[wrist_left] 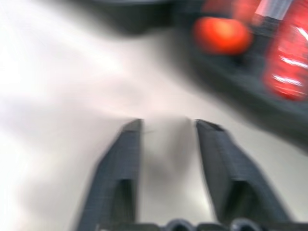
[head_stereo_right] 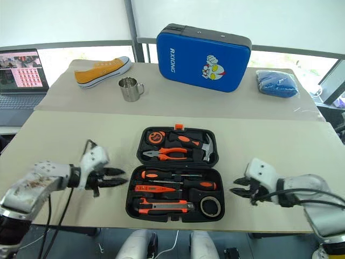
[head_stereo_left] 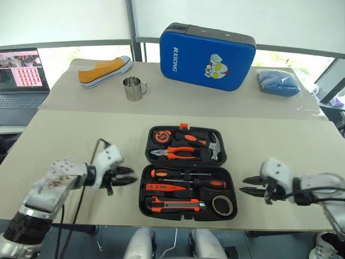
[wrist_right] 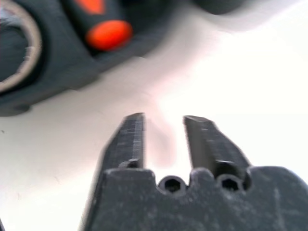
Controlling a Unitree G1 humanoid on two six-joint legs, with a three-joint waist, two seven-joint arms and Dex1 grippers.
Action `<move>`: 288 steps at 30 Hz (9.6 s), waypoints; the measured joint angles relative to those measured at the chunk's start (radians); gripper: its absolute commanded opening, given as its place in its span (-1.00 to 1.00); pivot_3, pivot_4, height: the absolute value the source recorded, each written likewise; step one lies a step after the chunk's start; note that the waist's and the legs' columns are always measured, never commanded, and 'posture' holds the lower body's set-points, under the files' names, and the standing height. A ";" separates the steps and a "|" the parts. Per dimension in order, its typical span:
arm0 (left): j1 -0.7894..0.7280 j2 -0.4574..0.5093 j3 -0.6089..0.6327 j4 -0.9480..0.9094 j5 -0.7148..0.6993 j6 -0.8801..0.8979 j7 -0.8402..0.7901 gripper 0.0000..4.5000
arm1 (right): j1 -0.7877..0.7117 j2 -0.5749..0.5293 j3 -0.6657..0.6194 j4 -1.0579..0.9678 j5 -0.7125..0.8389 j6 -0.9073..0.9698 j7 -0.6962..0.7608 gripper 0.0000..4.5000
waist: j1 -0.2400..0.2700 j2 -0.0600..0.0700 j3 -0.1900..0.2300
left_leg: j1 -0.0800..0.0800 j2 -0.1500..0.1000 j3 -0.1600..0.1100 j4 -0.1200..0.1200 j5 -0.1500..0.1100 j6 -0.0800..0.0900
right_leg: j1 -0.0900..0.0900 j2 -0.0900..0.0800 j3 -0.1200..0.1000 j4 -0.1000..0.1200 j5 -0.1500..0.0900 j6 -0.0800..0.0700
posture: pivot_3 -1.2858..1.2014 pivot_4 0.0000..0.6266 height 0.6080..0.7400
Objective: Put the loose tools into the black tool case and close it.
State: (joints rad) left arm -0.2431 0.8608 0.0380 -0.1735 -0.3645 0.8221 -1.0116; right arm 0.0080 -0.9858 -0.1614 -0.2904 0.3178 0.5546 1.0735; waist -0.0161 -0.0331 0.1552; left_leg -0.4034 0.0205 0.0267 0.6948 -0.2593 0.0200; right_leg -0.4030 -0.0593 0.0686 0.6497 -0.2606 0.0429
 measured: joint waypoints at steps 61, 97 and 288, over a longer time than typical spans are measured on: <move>-0.005 -0.393 -0.061 0.040 0.215 -0.629 0.367 -0.99 | -0.200 0.463 0.046 0.011 -0.061 -0.057 -0.478 -1.00 | 0.005 0.001 0.000 | -0.017 -0.006 0.000 -0.002 0.004 -0.001 | -0.019 -0.011 -0.001 0.006 0.002 0.002 | 0.03 -0.52 0.98; 0.296 -0.092 0.304 -0.029 0.000 -0.469 0.287 0.79 | 0.705 -0.004 -0.117 -0.249 0.015 -0.768 -0.126 -0.33 | 0.024 -0.007 -0.001 | 0.023 -0.003 0.006 -0.016 0.006 0.000 | 0.017 -0.018 -0.006 -0.008 -0.010 0.004 | 0.03 -0.52 0.98; -0.440 -0.256 -0.275 0.347 0.180 -0.552 -0.388 -0.12 | 0.103 0.050 -0.187 -0.260 0.248 0.026 0.019 -0.15 | 0.001 -0.001 -0.007 | 0.003 -0.005 0.002 -0.011 0.005 0.006 | 0.006 -0.012 -0.005 -0.009 0.001 0.007 | 0.03 -0.52 0.98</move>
State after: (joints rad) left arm -0.6835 0.6044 -0.2369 0.1736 -0.1844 0.2700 -1.3996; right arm 0.1112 -0.9358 -0.3483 -0.5508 0.5655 0.5810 1.0927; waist -0.0152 -0.0342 0.1478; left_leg -0.4006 0.0150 0.0286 0.6840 -0.2540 0.0264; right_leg -0.3966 -0.0712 0.0634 0.6406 -0.2592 0.0503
